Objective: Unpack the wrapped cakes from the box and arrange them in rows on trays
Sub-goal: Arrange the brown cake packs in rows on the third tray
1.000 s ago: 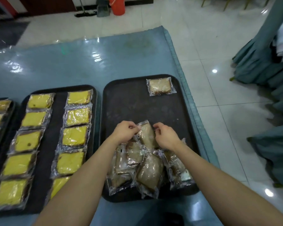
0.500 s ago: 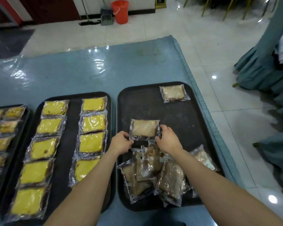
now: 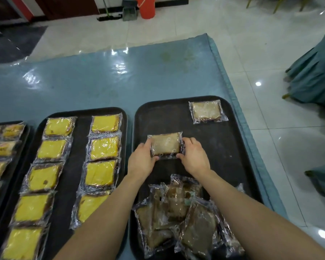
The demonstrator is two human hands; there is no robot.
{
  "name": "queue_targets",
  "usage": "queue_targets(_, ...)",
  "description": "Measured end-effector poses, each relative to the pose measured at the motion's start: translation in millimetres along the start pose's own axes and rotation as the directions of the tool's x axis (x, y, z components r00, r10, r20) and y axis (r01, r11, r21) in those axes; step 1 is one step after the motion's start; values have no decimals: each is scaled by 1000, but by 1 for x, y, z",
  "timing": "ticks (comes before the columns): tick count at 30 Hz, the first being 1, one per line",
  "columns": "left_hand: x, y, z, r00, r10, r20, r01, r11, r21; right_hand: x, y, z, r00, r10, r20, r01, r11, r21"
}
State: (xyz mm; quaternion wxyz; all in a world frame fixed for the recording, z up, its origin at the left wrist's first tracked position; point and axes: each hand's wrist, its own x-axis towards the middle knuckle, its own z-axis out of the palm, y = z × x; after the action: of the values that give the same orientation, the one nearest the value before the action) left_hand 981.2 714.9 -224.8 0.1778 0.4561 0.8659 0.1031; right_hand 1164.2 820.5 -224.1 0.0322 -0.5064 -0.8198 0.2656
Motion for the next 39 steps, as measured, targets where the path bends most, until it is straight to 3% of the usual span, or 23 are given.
queue_targets(13,129,-3,-24,996,4,-84,9,988,157,133,-38,-14,998,-57,-26,54,992,-113)
queue_targets(17,123,-3,-26,998,18,-58,-9,988,155,131,-37,-12,1000,-25,-4,24,999,-42)
queue_targets(23,69,3,-32,1000,-15,-8,15,1000,-4,73,-23,-17,998,-11,60,11,1000,10)
queue_targets(25,42,5,-31,997,-12,73,15,999,-34,42,-11,-16,998,1,63,-2,1000,15)
queue_targets(27,14,12,-30,957,-15,289,55,990,-130,11,3,-12,997,6,71,-8,1000,25)
queue_targets(29,-15,23,-26,828,-3,560,188,944,-272,-17,17,-8,997,18,69,-21,999,38)
queue_targets(30,-28,28,-23,776,19,631,207,937,-283,-29,24,-6,998,31,58,-34,998,45)
queue_targets(31,-38,31,-18,768,48,638,169,946,-275,-40,30,-4,998,48,48,-51,997,53)
queue_targets(33,-53,33,-8,825,88,558,86,957,-277,-58,38,-4,995,78,69,-84,993,77)
queue_targets(39,-65,32,-13,939,60,339,109,881,-460,-76,48,-14,970,173,172,-212,946,245)
